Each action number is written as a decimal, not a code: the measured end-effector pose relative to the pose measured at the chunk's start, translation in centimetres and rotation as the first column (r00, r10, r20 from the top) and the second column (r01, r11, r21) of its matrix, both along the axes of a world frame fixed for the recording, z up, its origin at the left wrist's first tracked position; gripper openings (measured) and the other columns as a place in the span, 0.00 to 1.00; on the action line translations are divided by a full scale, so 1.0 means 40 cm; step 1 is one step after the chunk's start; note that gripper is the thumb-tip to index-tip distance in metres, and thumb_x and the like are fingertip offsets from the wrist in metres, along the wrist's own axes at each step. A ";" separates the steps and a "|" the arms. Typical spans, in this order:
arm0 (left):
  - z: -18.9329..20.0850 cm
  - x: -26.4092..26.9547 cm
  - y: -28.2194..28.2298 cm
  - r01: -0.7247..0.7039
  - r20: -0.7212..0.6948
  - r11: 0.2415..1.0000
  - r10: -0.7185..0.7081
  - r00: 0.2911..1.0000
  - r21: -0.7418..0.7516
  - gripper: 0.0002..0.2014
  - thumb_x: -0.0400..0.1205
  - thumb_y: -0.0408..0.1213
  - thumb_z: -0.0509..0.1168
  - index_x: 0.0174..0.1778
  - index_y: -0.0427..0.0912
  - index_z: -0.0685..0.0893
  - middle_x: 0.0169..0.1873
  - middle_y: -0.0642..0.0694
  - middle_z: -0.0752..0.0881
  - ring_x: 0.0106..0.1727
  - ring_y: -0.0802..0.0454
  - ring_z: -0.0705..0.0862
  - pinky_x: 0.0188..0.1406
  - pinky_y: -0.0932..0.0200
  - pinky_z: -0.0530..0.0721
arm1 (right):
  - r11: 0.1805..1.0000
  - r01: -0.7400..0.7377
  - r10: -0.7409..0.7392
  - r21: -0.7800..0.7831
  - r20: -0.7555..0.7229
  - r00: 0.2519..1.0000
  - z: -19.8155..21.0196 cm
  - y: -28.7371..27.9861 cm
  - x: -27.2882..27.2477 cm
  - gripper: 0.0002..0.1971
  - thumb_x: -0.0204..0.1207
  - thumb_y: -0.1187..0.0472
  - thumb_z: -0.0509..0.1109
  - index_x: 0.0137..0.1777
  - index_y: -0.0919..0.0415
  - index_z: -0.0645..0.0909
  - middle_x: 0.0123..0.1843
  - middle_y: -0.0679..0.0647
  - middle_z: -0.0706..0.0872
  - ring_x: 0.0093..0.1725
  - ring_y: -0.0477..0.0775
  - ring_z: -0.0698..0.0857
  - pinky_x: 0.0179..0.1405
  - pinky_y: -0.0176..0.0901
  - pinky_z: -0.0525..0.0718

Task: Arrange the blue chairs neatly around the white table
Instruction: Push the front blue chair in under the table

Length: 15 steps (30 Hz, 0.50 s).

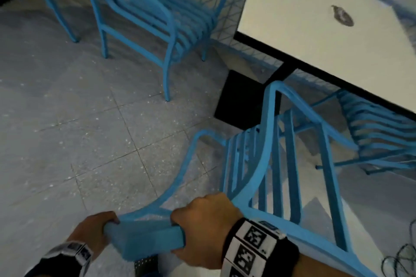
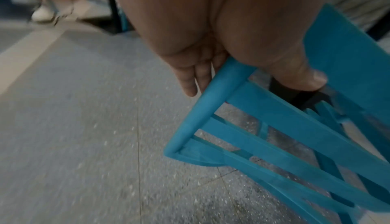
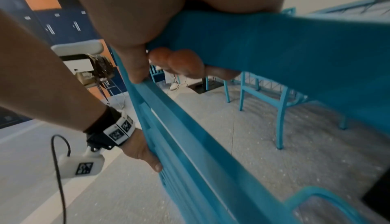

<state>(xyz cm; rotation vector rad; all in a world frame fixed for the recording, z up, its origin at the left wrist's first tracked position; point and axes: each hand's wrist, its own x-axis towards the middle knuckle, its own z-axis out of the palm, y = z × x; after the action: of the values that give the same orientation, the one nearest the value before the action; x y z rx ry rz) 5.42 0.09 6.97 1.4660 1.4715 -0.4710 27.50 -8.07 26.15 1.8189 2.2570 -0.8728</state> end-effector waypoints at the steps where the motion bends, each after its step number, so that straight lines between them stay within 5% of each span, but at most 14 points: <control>1: 0.064 0.009 -0.011 0.061 -0.001 0.998 -0.061 0.998 0.029 0.27 0.82 0.25 0.73 0.18 0.54 0.84 0.49 0.32 0.88 0.55 0.39 0.87 0.61 0.51 0.80 | 0.998 0.009 -0.010 0.061 0.006 1.000 0.031 -0.042 0.021 0.15 0.72 0.44 0.62 0.40 0.53 0.83 0.34 0.56 0.90 0.34 0.62 0.89 0.35 0.47 0.81; 4: 0.237 0.046 -0.057 0.309 -0.165 0.941 -0.286 0.944 0.138 0.12 0.76 0.42 0.75 0.28 0.52 0.81 0.47 0.42 0.93 0.56 0.42 0.92 0.59 0.55 0.85 | 0.973 0.101 -0.102 0.206 -0.002 0.995 0.132 -0.175 0.092 0.18 0.66 0.37 0.61 0.32 0.51 0.80 0.25 0.52 0.87 0.26 0.57 0.87 0.29 0.41 0.78; 6: 0.356 0.095 -0.101 0.407 -0.199 0.894 -0.371 0.907 0.189 0.19 0.75 0.51 0.76 0.25 0.54 0.74 0.38 0.51 0.88 0.58 0.44 0.92 0.57 0.56 0.86 | 0.961 0.172 -0.169 0.217 -0.031 0.985 0.194 -0.273 0.148 0.21 0.65 0.33 0.60 0.34 0.51 0.78 0.29 0.52 0.87 0.32 0.58 0.88 0.34 0.43 0.78; 8: 0.473 0.147 -0.150 0.548 -0.254 0.800 -0.492 0.833 0.244 0.21 0.69 0.70 0.66 0.26 0.61 0.68 0.38 0.52 0.87 0.59 0.47 0.92 0.56 0.57 0.86 | 0.926 0.256 -0.240 0.279 -0.089 0.967 0.244 -0.379 0.220 0.24 0.64 0.29 0.57 0.32 0.51 0.75 0.27 0.51 0.84 0.31 0.56 0.86 0.33 0.43 0.79; 10: 0.585 0.221 -0.219 0.662 -0.332 0.689 -0.575 0.748 0.297 0.28 0.59 0.81 0.50 0.32 0.60 0.73 0.49 0.51 0.92 0.60 0.49 0.91 0.56 0.58 0.86 | 0.883 0.341 -0.307 0.323 -0.154 0.939 0.294 -0.492 0.293 0.24 0.63 0.29 0.60 0.27 0.51 0.71 0.21 0.47 0.76 0.24 0.48 0.80 0.25 0.37 0.73; 12: 0.686 0.299 -0.287 0.754 -0.402 0.568 -0.638 0.657 0.330 0.37 0.64 0.83 0.49 0.48 0.56 0.84 0.57 0.50 0.91 0.62 0.48 0.89 0.61 0.56 0.86 | 0.840 0.435 -0.377 0.324 -0.228 0.898 0.340 -0.601 0.363 0.26 0.63 0.28 0.64 0.25 0.51 0.70 0.18 0.45 0.73 0.20 0.44 0.74 0.19 0.38 0.70; 15: 0.813 0.416 -0.378 0.827 -0.470 0.408 -0.685 0.557 0.386 0.26 0.82 0.69 0.61 0.61 0.51 0.85 0.61 0.48 0.89 0.64 0.46 0.88 0.64 0.51 0.85 | 0.713 0.595 -0.452 0.371 -0.405 0.794 0.387 -0.747 0.468 0.29 0.62 0.23 0.63 0.29 0.51 0.80 0.23 0.48 0.82 0.20 0.46 0.80 0.17 0.42 0.77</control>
<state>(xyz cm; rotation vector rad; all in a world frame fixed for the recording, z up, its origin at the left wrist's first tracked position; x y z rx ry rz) 22.08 -15.02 39.48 2.7084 1.0381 -0.8261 46.21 -37.95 41.63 2.8528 2.2850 -0.7037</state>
